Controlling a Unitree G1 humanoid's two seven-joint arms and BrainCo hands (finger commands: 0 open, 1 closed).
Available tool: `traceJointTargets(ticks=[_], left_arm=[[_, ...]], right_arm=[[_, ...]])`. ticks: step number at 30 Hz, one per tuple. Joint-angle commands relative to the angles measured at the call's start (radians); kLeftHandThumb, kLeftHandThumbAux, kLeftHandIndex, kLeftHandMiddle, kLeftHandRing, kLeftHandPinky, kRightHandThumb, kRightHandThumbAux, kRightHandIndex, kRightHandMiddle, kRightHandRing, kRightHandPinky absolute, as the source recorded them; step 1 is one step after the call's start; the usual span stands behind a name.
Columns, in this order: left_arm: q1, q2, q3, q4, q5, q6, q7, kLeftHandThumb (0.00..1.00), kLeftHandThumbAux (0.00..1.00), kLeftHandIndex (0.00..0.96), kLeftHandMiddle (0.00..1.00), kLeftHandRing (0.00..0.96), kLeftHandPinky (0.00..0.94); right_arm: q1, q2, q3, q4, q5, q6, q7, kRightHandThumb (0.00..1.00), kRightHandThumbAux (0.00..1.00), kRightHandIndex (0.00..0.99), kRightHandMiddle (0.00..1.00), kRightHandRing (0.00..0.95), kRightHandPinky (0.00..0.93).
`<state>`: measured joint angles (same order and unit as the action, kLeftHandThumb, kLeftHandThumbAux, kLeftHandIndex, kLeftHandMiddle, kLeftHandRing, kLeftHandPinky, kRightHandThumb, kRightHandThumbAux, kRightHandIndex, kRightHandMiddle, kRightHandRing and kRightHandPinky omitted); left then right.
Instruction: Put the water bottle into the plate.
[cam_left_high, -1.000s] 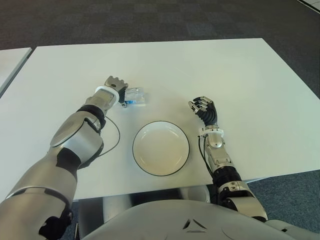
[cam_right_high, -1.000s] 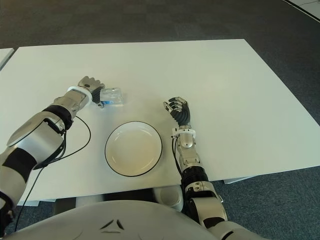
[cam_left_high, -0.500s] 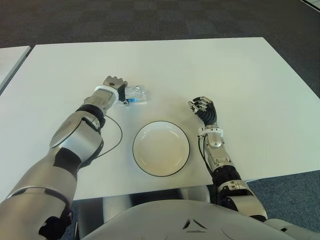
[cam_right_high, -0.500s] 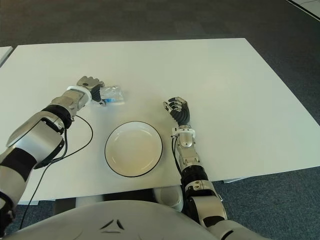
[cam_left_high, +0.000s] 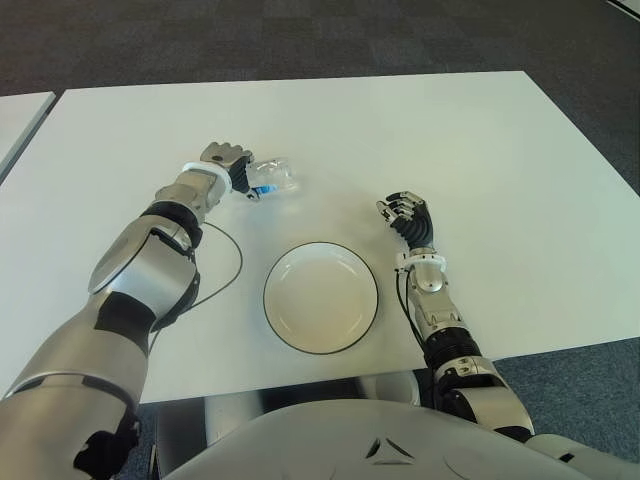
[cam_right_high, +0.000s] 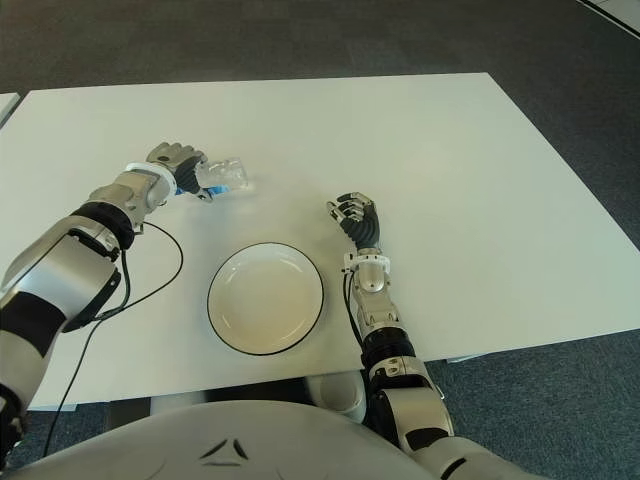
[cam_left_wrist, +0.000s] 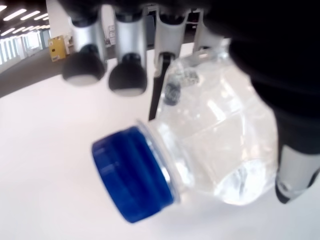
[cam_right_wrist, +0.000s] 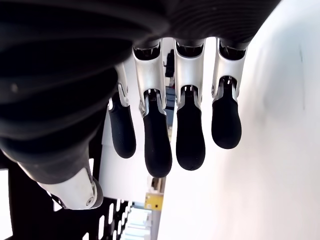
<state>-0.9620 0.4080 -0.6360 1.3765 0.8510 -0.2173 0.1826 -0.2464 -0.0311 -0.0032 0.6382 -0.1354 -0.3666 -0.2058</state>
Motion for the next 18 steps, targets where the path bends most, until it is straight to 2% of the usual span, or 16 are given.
traceJointTargets(ticks=[1, 11, 18], left_arm=[[-0.062, 0.029, 0.015, -0.020, -0.012, -0.016, 0.036, 0.850, 0.666, 0.407, 0.557, 0.860, 0.869], [-0.101, 0.056, 0.024, -0.041, -0.014, -0.060, 0.066, 0.849, 0.666, 0.407, 0.554, 0.860, 0.862], [-0.116, 0.082, 0.020, -0.085, 0.002, -0.114, 0.140, 0.849, 0.666, 0.406, 0.551, 0.859, 0.860]], right_arm=[[-0.017, 0.002, 0.002, 0.022, -0.006, -0.001, -0.005, 0.709, 0.727, 0.434, 0.611, 0.637, 0.666], [-0.027, 0.000, -0.001, 0.045, 0.003, -0.014, 0.001, 0.709, 0.727, 0.434, 0.609, 0.635, 0.661], [-0.033, 0.004, -0.005, 0.055, 0.008, -0.014, 0.001, 0.709, 0.727, 0.434, 0.605, 0.631, 0.661]])
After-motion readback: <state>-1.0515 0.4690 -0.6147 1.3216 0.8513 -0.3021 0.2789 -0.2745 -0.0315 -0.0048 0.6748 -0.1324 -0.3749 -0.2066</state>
